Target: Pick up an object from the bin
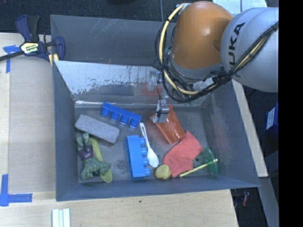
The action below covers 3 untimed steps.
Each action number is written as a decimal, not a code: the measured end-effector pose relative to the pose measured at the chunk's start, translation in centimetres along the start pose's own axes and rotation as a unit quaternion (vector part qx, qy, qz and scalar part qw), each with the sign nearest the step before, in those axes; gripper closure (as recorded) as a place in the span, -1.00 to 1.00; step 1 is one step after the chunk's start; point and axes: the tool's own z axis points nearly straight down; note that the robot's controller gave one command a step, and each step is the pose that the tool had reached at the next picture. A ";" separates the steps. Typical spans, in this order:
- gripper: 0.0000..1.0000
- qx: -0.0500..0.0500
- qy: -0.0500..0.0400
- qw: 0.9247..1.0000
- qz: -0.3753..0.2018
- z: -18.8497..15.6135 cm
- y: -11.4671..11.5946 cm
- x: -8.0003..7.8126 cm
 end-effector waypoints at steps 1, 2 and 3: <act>-1.00 0.000 -0.004 1.000 0.000 -0.4 0.0 -0.2; -1.00 0.000 -0.006 1.000 -0.019 7.0 1.9 0.3; -1.00 0.000 -0.008 1.000 -0.029 9.8 7.5 0.8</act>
Offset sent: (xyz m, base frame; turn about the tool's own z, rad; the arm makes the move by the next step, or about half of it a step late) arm -0.0083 0.0305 -0.1148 -0.0611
